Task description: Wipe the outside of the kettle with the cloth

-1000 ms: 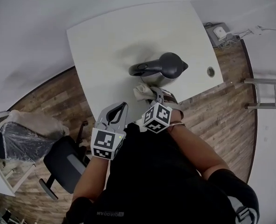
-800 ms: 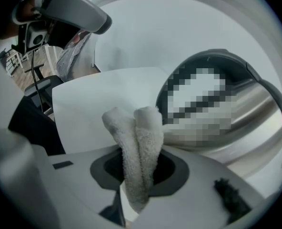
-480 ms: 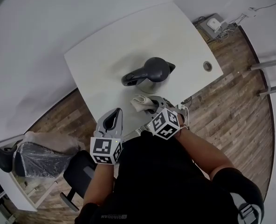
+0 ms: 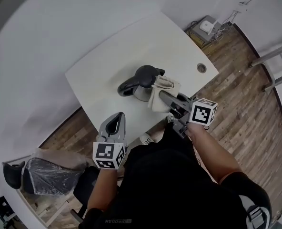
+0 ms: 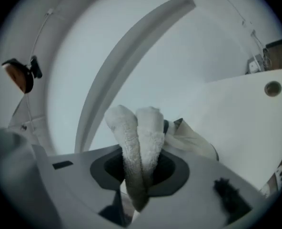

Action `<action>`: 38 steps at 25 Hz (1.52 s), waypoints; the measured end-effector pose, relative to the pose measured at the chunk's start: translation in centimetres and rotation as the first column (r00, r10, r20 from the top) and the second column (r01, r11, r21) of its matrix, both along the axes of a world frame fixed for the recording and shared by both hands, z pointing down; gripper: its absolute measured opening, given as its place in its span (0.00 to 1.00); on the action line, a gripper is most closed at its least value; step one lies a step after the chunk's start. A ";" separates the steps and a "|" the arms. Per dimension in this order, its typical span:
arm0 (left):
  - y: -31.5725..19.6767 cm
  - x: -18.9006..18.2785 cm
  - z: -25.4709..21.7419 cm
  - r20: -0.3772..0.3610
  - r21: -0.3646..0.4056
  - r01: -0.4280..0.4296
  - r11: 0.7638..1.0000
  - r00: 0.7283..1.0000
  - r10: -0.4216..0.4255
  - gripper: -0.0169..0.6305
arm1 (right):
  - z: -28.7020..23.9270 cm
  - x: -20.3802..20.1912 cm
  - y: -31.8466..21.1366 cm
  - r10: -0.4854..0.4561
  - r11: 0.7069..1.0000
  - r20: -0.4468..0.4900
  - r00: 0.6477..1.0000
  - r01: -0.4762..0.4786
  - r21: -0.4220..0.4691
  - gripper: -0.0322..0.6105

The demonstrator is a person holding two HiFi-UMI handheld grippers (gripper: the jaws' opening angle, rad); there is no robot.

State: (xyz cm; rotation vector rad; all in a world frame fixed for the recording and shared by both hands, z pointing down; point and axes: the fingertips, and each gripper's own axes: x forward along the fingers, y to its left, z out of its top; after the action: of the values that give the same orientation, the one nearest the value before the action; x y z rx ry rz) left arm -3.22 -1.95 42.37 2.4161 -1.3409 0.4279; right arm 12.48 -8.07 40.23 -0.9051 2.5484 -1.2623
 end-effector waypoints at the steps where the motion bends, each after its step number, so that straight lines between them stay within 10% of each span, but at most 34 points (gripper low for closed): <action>1: 0.1 0.3 -0.2 0.004 0.005 -0.014 1.000 1.000 0.014 0.04 | 0.0 0.8 -0.5 0.014 0.999 0.048 0.999 -0.013 -0.030 0.20; 16: -1.8 4.3 1.0 0.026 -0.068 -0.003 0.998 1.000 0.005 0.04 | 5.9 7.0 -4.0 0.037 0.979 0.267 0.963 0.018 -0.203 0.19; 38: -4.3 4.5 5.8 -0.023 -0.183 0.166 0.969 0.985 -0.173 0.04 | 20.1 7.6 -6.8 -0.104 0.892 -0.039 0.994 0.076 -0.446 0.19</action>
State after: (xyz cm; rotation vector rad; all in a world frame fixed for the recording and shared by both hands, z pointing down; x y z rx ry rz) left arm 1.24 -6.26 48.20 2.1337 -1.4138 0.4346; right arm 20.08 -14.91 60.37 -0.9195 2.4090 -1.9268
